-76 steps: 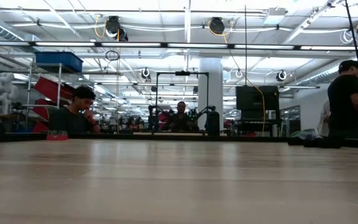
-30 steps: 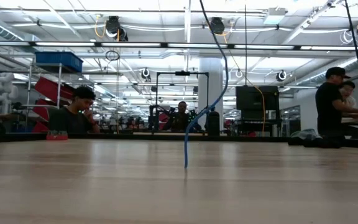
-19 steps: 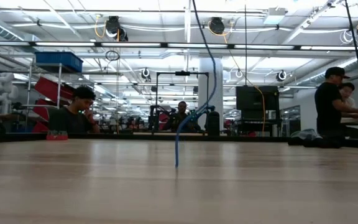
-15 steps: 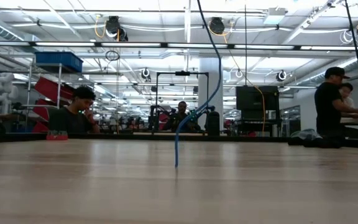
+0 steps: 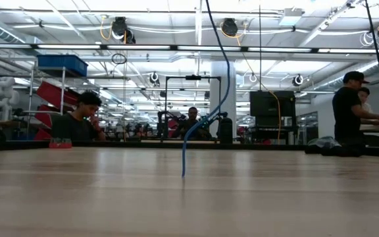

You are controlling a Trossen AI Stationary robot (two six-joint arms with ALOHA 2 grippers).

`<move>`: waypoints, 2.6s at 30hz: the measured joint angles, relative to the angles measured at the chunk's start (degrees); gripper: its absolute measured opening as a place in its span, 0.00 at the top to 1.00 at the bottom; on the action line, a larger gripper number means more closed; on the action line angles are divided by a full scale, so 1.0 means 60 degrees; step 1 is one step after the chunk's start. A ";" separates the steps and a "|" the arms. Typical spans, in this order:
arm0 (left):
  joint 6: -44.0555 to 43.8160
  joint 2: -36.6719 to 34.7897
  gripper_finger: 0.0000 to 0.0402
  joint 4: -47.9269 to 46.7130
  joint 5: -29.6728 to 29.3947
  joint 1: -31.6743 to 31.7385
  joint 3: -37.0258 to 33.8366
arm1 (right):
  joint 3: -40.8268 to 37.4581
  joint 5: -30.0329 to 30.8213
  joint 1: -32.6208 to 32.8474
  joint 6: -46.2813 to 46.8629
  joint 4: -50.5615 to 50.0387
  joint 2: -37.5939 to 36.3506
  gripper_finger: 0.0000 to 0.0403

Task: Coil cords
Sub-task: Uncoil the blue wire from the spool

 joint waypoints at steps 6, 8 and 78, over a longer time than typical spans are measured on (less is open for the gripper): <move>0.0002 0.0000 0.99 0.0000 -0.0004 0.0000 0.0000 | -0.0001 -0.0002 -0.0113 -0.0157 0.0089 0.0000 0.86; 0.0002 0.0000 0.99 0.0000 -0.0004 0.0000 0.0000 | 0.0000 -0.0006 -0.0113 -0.0166 0.0089 0.0000 0.94; 0.0283 0.0004 0.99 0.0102 -0.0215 -0.0262 0.0004 | 0.0002 0.1725 0.1219 0.0295 -0.0201 0.0214 0.71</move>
